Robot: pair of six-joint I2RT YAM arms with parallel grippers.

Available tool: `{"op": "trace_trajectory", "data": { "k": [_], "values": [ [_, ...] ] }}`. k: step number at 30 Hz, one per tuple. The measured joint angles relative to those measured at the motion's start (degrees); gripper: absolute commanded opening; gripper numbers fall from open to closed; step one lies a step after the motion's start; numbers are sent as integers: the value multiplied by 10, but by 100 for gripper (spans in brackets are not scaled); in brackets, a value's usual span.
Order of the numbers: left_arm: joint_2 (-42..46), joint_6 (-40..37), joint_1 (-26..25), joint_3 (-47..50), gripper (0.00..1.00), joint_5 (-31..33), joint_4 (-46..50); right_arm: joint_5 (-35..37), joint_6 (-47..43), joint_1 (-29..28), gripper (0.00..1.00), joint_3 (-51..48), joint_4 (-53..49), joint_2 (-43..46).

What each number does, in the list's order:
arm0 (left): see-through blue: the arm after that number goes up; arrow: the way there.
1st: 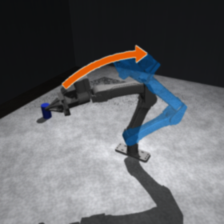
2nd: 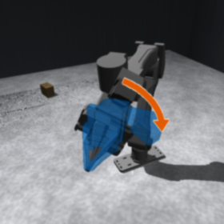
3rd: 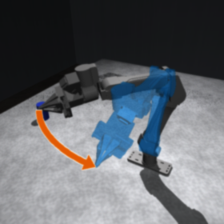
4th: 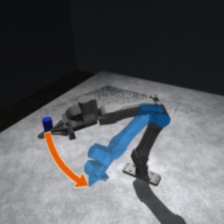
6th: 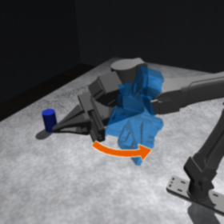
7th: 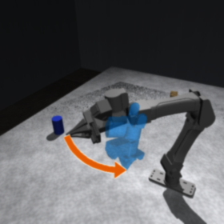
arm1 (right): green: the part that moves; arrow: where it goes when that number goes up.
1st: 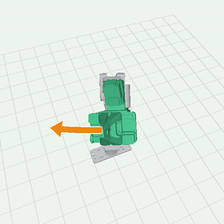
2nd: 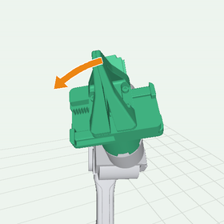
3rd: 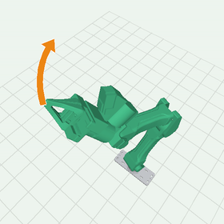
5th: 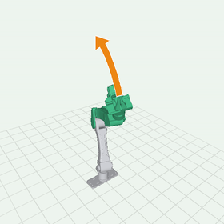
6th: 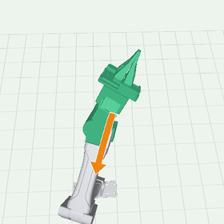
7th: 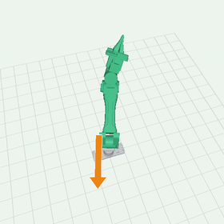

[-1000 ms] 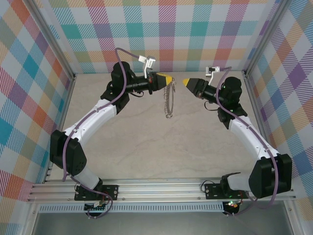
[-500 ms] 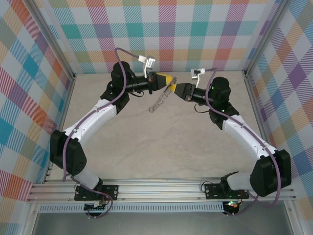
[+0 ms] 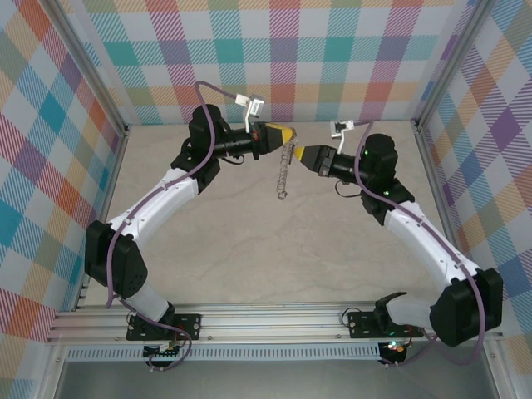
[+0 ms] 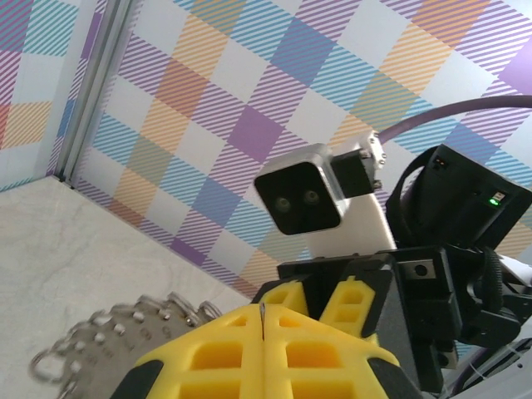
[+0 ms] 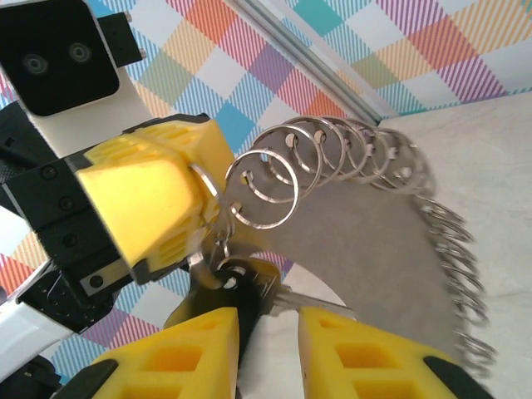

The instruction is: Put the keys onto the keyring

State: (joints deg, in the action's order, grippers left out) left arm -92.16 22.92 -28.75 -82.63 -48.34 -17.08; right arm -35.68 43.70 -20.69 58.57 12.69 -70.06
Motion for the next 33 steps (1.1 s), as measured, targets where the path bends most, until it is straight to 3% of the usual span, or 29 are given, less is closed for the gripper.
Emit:
{"op": "trace_trajectory", "data": {
  "k": [2,7,12,17,26,33],
  "values": [
    [0,0,0,0,0,0,0,9,-9,14,36,-14,-16,25],
    [0,0,0,0,0,0,0,30,-24,53,68,-30,-47,62],
    [0,0,0,0,0,-2,0,29,-40,57,76,-26,-57,63],
    [0,0,0,0,0,-5,0,7,-44,57,71,12,-49,40],
    [0,6,0,0,0,-18,-1,-57,-42,57,36,54,29,-19],
    [0,16,0,0,0,-22,-10,-87,-23,57,36,54,69,-54]
  ]
}}
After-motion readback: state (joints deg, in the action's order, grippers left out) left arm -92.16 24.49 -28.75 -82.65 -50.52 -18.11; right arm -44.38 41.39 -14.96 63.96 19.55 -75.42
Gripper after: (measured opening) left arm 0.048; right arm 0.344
